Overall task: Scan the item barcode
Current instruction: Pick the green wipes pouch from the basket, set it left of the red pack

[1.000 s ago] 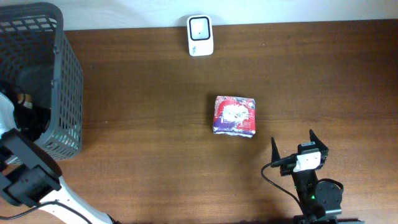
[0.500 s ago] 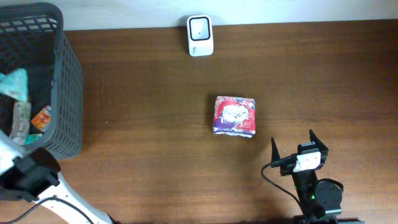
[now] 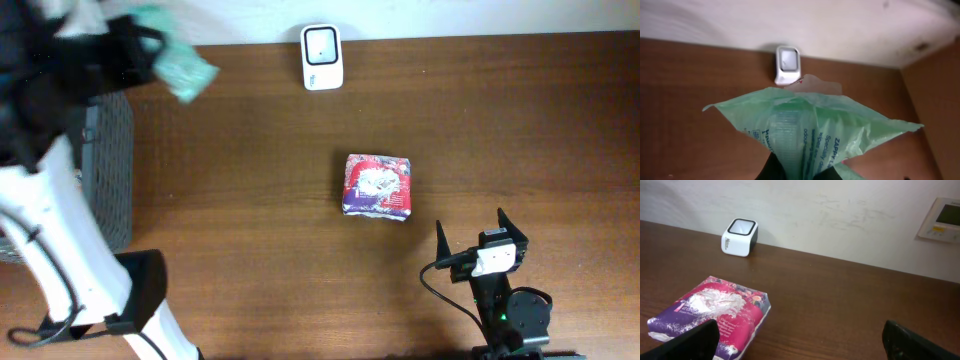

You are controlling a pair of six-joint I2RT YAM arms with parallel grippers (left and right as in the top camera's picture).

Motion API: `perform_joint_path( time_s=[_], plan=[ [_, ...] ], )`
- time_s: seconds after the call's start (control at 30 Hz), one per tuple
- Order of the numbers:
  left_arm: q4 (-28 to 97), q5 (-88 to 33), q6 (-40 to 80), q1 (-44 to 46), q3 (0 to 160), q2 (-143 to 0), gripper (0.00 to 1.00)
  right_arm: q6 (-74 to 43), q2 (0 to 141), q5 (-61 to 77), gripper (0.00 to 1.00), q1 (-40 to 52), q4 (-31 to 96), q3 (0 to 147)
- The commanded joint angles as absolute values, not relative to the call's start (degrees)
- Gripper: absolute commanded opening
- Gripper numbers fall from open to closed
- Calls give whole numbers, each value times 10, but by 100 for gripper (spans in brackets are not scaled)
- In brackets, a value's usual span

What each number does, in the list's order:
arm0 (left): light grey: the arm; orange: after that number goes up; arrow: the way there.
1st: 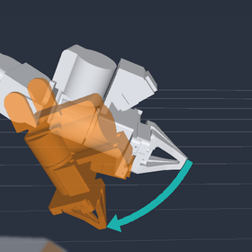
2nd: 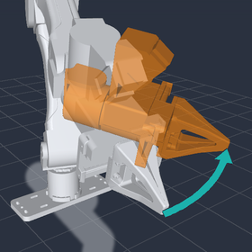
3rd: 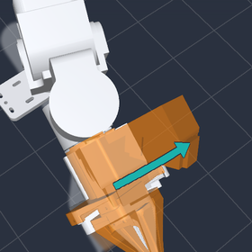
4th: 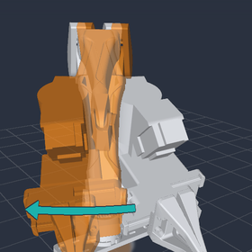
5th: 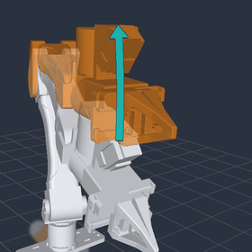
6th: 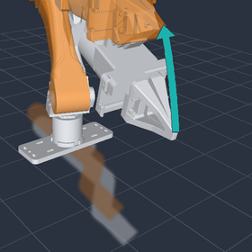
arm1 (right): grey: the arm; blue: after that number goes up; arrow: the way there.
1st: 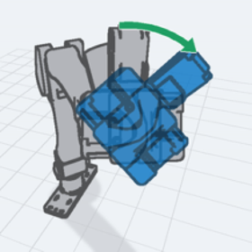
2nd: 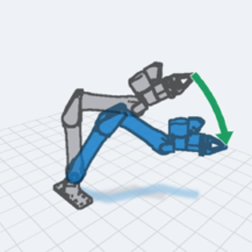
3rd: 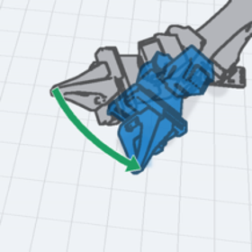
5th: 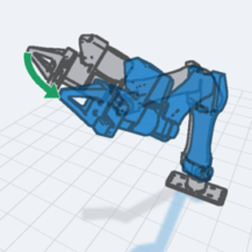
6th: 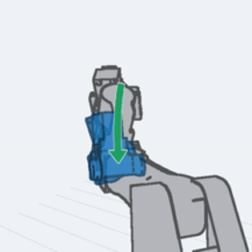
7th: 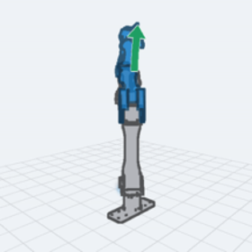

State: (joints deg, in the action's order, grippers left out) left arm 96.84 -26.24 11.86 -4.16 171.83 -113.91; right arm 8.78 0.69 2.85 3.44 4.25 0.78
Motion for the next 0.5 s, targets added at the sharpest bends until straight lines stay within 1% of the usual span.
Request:
perform_joint_path(
  time_s=[0.0, 0.07, 0.13, 0.23, 0.37, 0.4, 0.47],
  plan=[
    [967, -128, 105, 88, 1589, -1132, 0, 81, 4, 27, 99, 37, 43, 3],
    [961, -41, 105, 160, 1464, -1132, 0, 81, 4, 28, 99, 37, 43, 3],
    [907, 3, 105, 216, 1314, -1132, 0, 81, 4, 28, 99, 37, 43, 3],
    [752, 2, 106, 266, 1121, -1133, 0, 81, 4, 28, 99, 37, 43, 3],
    [554, 2, 106, 303, 955, -1133, 0, 81, 4, 28, 99, 37, 43, 3],
    [481, 3, 107, 317, 905, -1133, 0, 81, 4, 27, 99, 37, 43, 3],
    [412, 3, 109, 330, 855, -1134, 0, 81, 4, 28, 99, 37, 43, 3]
  ],
)
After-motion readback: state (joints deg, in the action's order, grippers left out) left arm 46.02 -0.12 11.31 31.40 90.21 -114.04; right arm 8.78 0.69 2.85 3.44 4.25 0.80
